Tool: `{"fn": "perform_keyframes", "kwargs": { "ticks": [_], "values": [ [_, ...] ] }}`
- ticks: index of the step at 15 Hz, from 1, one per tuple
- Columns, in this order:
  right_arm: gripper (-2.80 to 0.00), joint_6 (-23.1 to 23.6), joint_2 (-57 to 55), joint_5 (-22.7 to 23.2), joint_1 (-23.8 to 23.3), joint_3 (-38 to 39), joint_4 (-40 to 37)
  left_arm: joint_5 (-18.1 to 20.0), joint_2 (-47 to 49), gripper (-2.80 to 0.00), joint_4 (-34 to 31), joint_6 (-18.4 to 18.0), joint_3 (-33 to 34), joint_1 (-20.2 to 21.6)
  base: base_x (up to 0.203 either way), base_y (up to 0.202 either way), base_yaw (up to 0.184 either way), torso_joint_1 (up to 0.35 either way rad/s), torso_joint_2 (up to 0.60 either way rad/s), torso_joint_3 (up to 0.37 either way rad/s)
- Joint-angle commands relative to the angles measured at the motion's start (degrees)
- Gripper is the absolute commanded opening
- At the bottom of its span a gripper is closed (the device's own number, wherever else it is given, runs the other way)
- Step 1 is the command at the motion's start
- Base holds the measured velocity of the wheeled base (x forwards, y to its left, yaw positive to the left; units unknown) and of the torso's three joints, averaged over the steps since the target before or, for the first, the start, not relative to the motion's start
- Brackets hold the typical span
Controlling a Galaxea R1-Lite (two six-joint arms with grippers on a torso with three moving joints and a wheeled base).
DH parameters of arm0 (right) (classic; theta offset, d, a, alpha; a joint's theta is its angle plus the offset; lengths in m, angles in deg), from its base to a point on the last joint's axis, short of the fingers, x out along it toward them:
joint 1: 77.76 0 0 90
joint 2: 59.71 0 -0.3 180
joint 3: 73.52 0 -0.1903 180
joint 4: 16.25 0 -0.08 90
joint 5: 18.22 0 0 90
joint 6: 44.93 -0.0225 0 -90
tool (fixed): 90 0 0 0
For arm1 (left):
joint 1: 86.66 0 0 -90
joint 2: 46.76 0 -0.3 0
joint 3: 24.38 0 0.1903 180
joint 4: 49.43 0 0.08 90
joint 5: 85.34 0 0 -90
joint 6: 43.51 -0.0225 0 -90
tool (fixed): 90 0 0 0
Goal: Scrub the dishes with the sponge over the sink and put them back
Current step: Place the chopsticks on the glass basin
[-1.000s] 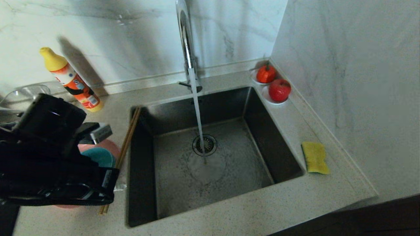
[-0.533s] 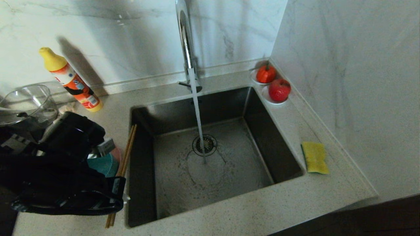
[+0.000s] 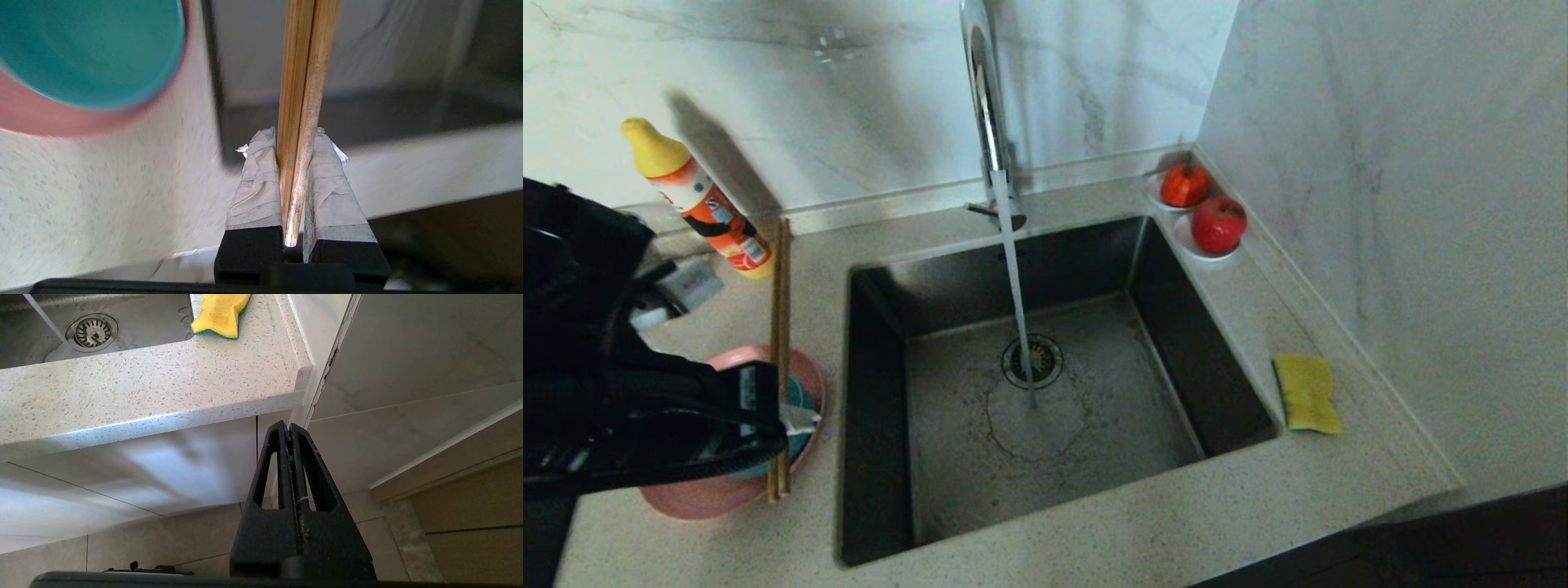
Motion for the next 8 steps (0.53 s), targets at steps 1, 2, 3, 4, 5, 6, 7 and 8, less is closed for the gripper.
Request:
{"fn": "perform_keyframes", "kwargs": {
  "ticks": [1, 2, 3, 4, 5, 6, 7, 8],
  "values": [
    [-2.8, 0.0, 0.0, 0.0, 0.0, 0.0, 0.0, -3.6, -5.4, -2.8, -0.9, 0.9, -3.8, 0.1, 0.0, 0.0, 0.0, 0.0, 0.0, 0.0],
    [-2.8, 0.0, 0.0, 0.0, 0.0, 0.0, 0.0, -7.3, -5.7, -2.8, -1.2, 0.9, -4.5, 0.0, 0.0, 0.0, 0.0, 0.0, 0.0, 0.0],
    [-2.8, 0.0, 0.0, 0.0, 0.0, 0.0, 0.0, -11.3, -5.8, -2.8, -1.3, 0.8, -5.4, 0.0, 0.0, 0.0, 0.0, 0.0, 0.0, 0.0],
    [-2.8, 0.0, 0.0, 0.0, 0.1, 0.0, 0.0, -14.8, -6.1, -2.8, -1.5, 0.6, -6.9, 0.1, 0.0, 0.0, 0.0, 0.0, 0.0, 0.0],
    [-2.8, 0.0, 0.0, 0.0, 0.0, 0.0, 0.0, -16.4, -6.3, -2.8, -2.1, 0.5, -8.6, 0.6, 0.0, 0.0, 0.0, 0.0, 0.0, 0.0],
    [-2.8, 0.0, 0.0, 0.0, 0.0, 0.0, 0.0, -17.2, -6.4, -2.8, -2.7, 0.5, -10.4, 1.7, 0.0, 0.0, 0.0, 0.0, 0.0, 0.0],
    [-2.8, 0.0, 0.0, 0.0, 0.0, 0.0, 0.0, -17.5, -6.5, -2.8, -2.8, 0.4, -12.0, 3.0, 0.0, 0.0, 0.0, 0.0, 0.0, 0.0],
    [-2.8, 0.0, 0.0, 0.0, 0.0, 0.0, 0.0, -17.7, -6.6, -2.8, -2.8, 0.1, -13.4, 4.3, 0.0, 0.0, 0.0, 0.0, 0.0, 0.0]
  ]
}}
